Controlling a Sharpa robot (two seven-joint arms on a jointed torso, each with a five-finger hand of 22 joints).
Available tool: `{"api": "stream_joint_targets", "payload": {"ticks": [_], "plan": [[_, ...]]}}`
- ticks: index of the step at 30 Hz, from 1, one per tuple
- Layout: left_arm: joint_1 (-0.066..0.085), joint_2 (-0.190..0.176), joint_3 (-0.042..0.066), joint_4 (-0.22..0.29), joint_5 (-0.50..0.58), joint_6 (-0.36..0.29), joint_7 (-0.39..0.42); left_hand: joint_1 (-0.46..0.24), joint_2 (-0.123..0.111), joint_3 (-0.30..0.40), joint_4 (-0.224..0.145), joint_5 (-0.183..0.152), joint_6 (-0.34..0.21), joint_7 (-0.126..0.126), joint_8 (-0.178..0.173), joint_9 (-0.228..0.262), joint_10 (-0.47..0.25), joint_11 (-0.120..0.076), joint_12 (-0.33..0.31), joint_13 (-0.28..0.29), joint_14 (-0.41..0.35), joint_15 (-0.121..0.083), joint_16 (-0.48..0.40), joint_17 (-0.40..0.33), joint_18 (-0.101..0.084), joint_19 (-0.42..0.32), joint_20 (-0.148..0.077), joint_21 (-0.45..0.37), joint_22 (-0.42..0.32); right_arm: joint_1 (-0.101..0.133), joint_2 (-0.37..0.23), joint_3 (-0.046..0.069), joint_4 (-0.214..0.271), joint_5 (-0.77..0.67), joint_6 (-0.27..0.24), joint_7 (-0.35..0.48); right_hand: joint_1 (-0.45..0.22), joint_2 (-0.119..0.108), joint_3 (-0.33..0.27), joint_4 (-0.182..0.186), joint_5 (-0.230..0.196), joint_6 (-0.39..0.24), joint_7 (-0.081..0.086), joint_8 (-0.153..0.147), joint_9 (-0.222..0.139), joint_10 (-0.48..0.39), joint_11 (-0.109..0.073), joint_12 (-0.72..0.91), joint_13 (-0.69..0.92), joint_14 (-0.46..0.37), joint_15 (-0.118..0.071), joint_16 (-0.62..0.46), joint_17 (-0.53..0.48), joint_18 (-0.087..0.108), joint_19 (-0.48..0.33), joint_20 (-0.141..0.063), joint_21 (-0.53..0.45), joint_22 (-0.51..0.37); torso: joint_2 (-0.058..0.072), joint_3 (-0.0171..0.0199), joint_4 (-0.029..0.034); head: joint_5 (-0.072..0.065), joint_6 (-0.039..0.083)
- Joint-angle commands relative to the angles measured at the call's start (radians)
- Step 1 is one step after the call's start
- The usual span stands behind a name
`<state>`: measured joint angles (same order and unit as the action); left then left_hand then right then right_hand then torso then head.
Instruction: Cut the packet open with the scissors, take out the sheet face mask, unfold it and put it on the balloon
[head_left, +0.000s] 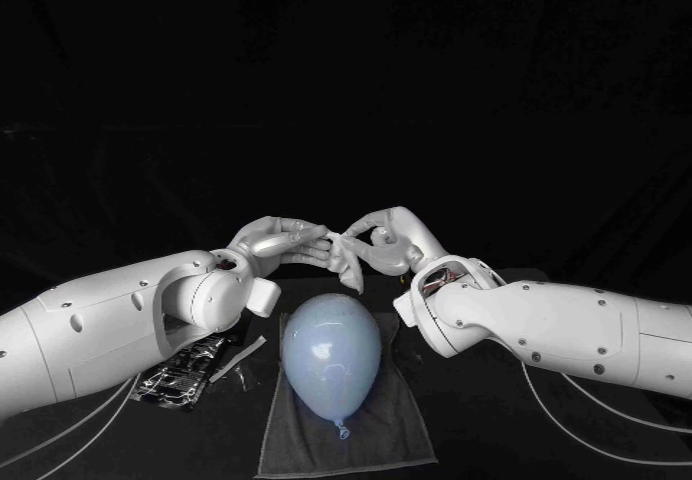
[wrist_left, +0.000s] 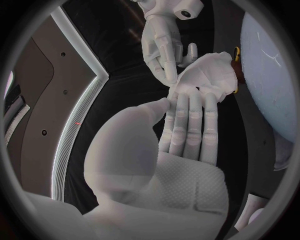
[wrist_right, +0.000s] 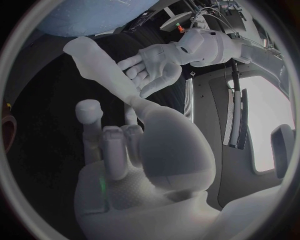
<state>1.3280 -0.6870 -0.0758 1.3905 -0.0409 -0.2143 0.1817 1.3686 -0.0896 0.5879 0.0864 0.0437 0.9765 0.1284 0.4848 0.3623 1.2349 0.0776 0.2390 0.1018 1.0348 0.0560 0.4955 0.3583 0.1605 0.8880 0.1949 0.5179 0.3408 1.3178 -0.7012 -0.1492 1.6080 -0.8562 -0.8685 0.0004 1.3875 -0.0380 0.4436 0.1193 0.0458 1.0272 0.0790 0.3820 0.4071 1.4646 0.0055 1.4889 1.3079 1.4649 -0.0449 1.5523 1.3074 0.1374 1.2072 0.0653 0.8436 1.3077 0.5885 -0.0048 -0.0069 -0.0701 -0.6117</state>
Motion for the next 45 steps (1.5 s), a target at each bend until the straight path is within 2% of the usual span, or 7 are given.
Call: {"api": "stream_joint_targets", "payload": {"ticks": [1,2,8,18,25,33,45], "plan": [[0.002,-0.005,0.003,-0.008,0.005,-0.012,0.019,0.001,0.009,0.032,-0.033,0.004,0.004,0.000,0.007,0.029,0.009,0.001,-0.006,-0.001,0.003,-0.001,-0.005,0.001,0.018,-0.009,0.000,0.004,0.001,-0.001,-0.009,0.000,-0.004,0.034,0.003,0.010,-0.014,0.002,0.029,-0.015,0.003,-0.017,0.006,0.003,0.025,0.053,0.004,-0.006,0.163,0.062,0.001,-0.005,0.166,0.005,-0.013,0.001,-0.011,0.045,0.001,-0.0002,0.0001,0.000,0.001],[0.002,-0.005,0.003,-0.008,0.005,-0.012,0.018,0.001,0.009,0.032,-0.033,0.004,0.004,0.000,0.007,0.029,0.009,0.001,-0.006,-0.001,0.003,-0.001,-0.005,0.001,0.018,-0.009,0.000,0.004,0.001,-0.001,-0.009,0.000,-0.004,0.039,0.005,0.013,-0.021,0.005,0.037,-0.014,0.002,-0.030,0.012,-0.004,0.022,0.053,0.009,-0.006,0.163,0.061,0.005,-0.005,0.164,0.005,-0.015,0.003,-0.014,0.044,0.000,-0.0002,0.0001,0.000,0.001],[0.002,-0.005,0.003,-0.008,0.005,-0.012,0.017,0.001,0.009,0.032,-0.033,0.004,0.004,0.000,0.007,0.029,0.009,0.001,-0.006,-0.001,0.003,-0.001,-0.005,0.001,0.018,-0.009,0.000,0.004,0.001,-0.001,-0.011,0.000,-0.004,0.056,0.011,0.026,-0.029,0.014,0.051,-0.014,0.003,-0.037,0.017,-0.009,0.020,0.046,0.015,-0.017,0.152,0.055,0.009,-0.009,0.151,0.007,-0.026,0.007,-0.032,0.040,0.000,-0.0005,0.0008,0.000,0.000],[0.001,-0.006,0.003,-0.008,0.006,-0.013,0.016,0.000,0.009,0.034,-0.035,0.004,0.005,0.000,0.007,0.030,0.010,0.000,-0.006,-0.001,0.003,-0.001,-0.005,0.001,0.018,-0.009,0.000,0.006,0.002,0.000,-0.013,0.000,-0.006,0.080,0.020,0.042,-0.050,0.007,0.059,-0.012,0.002,-0.053,0.026,-0.021,0.016,0.032,0.023,-0.038,0.129,0.044,0.017,-0.014,0.132,0.012,-0.044,0.014,-0.061,0.032,0.001,-0.0007,0.0006,0.001,-0.001],[0.001,-0.007,0.003,-0.008,0.006,-0.014,0.016,0.000,0.009,0.034,-0.036,0.004,0.005,0.000,0.007,0.030,0.010,0.000,-0.006,-0.001,0.003,-0.001,-0.005,0.001,0.018,-0.009,-0.001,0.006,0.003,0.000,-0.016,0.000,-0.006,0.081,0.016,0.048,-0.034,0.017,0.086,-0.035,0.003,-0.033,0.020,-0.008,0.022,0.037,0.019,-0.030,0.139,0.049,0.015,-0.012,0.143,0.011,-0.037,0.015,-0.048,0.036,0.000,-0.0003,0.0004,0.002,0.000],[0.001,-0.008,0.003,-0.008,0.006,-0.015,0.016,0.001,0.009,0.035,-0.036,0.004,0.005,0.000,0.007,0.030,0.010,0.000,-0.006,-0.001,0.003,-0.001,-0.005,0.001,0.018,-0.009,-0.001,0.007,0.003,0.000,-0.020,0.000,-0.008,0.082,0.014,0.051,-0.055,0.023,0.097,-0.026,0.003,-0.030,0.021,-0.006,0.023,0.036,0.019,-0.033,0.136,0.047,0.015,-0.013,0.139,0.012,-0.039,0.016,-0.053,0.036,0.000,-0.0001,0.0002,0.001,0.001],[0.000,-0.011,0.002,-0.009,0.007,-0.017,0.018,0.001,0.009,0.035,-0.038,0.005,0.006,-0.001,0.008,0.031,0.011,0.000,-0.006,-0.001,0.004,-0.002,-0.006,0.001,0.018,-0.010,-0.001,0.008,0.004,0.000,-0.028,0.000,-0.012,0.090,0.011,0.060,-0.055,0.022,0.112,-0.036,0.003,-0.023,0.017,-0.001,0.025,0.043,0.016,-0.022,0.148,0.053,0.013,-0.010,0.151,0.011,-0.032,0.015,-0.041,0.040,0.000,-0.0006,0.0002,0.000,0.000]]}}
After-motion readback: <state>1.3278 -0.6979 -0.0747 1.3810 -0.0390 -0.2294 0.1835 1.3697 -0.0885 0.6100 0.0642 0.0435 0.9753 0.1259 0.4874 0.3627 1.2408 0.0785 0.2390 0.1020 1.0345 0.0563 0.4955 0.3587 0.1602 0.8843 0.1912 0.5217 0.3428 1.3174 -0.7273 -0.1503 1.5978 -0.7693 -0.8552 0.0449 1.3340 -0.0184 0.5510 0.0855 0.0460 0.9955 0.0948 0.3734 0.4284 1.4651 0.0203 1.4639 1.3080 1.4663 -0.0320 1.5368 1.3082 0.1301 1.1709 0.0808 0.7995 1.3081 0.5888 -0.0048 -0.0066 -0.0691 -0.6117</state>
